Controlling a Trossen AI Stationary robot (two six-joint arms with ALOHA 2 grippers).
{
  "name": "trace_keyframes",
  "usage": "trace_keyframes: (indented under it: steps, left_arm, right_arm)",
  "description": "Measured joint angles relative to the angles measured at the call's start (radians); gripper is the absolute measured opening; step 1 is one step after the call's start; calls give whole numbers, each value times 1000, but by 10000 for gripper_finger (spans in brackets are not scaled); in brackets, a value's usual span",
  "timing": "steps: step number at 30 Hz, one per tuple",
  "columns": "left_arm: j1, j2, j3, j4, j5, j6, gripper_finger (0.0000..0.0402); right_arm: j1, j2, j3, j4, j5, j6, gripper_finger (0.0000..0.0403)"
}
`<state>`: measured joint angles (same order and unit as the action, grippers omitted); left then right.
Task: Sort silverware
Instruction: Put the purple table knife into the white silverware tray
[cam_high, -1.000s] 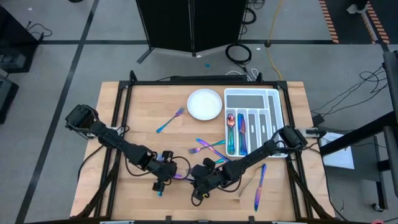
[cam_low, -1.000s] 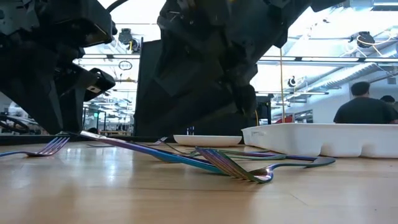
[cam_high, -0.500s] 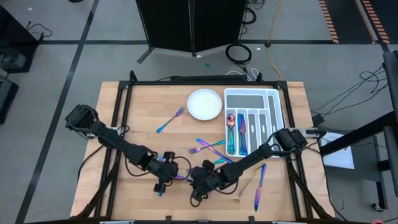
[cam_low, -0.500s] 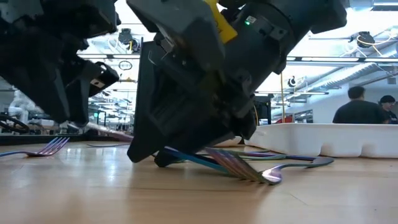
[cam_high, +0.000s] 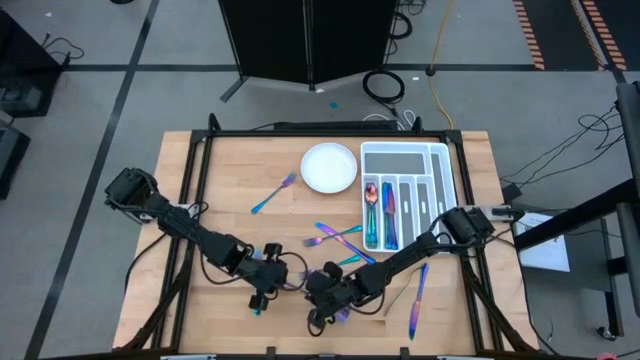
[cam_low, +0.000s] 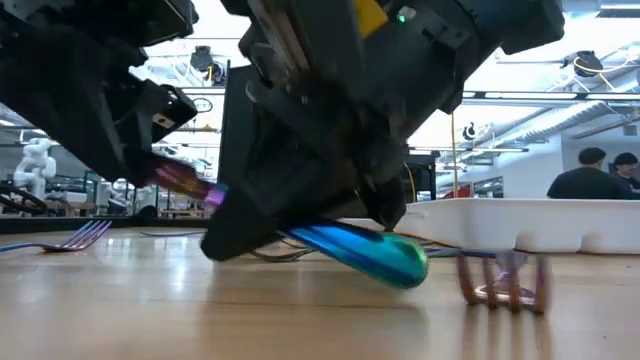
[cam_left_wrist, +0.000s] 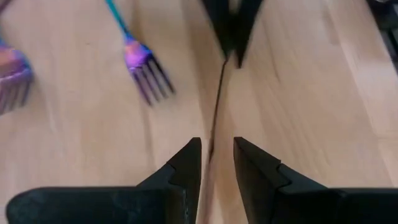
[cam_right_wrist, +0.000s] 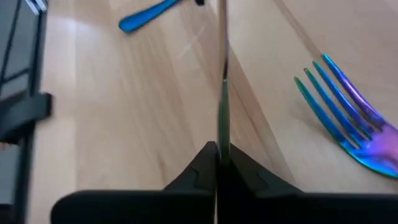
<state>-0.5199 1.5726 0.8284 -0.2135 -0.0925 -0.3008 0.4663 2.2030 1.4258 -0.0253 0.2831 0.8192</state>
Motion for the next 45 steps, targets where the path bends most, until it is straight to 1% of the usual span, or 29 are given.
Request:
trace_keyframes:
  steps: [4, 7, 9, 10, 14, 16, 20, 22, 24, 27, 29, 31, 33, 36, 39, 41, 42, 45]
  left_arm:
    - [4, -19, -1, -18, -14, -16, 95]
    - [3, -81, -1, -30, -18, -18, 95]
    - [5, -140, -1, -74, -65, -23, 96]
    - [5, -176, -1, -122, -113, -33, 96]
    - [4, -339, -1, -340, -284, -60, 96]
    - [6, -428, -1, -430, -330, -94, 96]
    - [5, -579, -1, -545, -350, -204, 96]
    - [5, -641, -1, -572, -348, -262, 96]
    - [3, -693, -2, -571, -330, -300, 96]
    - [-3, -749, -5, -491, -300, -322, 96]
    - [-5, -773, -19, -364, -298, -311, 96]
    - [0, -785, -40, -207, -298, -270, 96]
    - [17, -782, -59, -39, -300, -213, 96]
    - [69, -771, -88, 219, -311, -143, 95]
    - [153, -750, -120, 436, -316, -116, 95]
    - [219, -726, -128, 509, -302, -121, 95]
    - [256, -713, -129, 529, -292, -137, 95]
    - [371, -669, -129, 537, -218, -215, 95]
  right_arm:
    - [-1, -30, 0, -12, 0, 45, 3]
    - [-9, -56, 0, -35, -11, 73, 2]
    - [-15, -87, 0, -77, -15, 103, 2]
    - [-18, -105, 1, -99, -13, 121, 2]
    - [-21, -167, 2, -284, 18, 198, 1]
    - [-15, -201, 2, -394, 41, 246, 1]
    - [-2, -308, 1, -562, 80, 325, 1]
    - [8, -375, 1, -662, 101, 382, 1]
    - [21, -449, 1, -795, 135, 476, 1]
    - [41, -577, -39, -991, 211, 654, 0]
    - [44, -677, -110, -1058, 225, 778, 0]
    - [32, -779, -214, -1058, 245, 872, 0]
    - [7, -881, -344, -1000, 260, 931, 0]
    - [-58, -1016, -537, -859, 243, 934, 0]
    - [-135, -1118, -677, -686, 197, 808, 0]
    - [-193, -1159, -739, -613, 180, 718, 0]
    - [-219, -1166, -758, -602, 186, 701, 0]
    - [-280, -1163, -789, -617, 244, 751, 0]
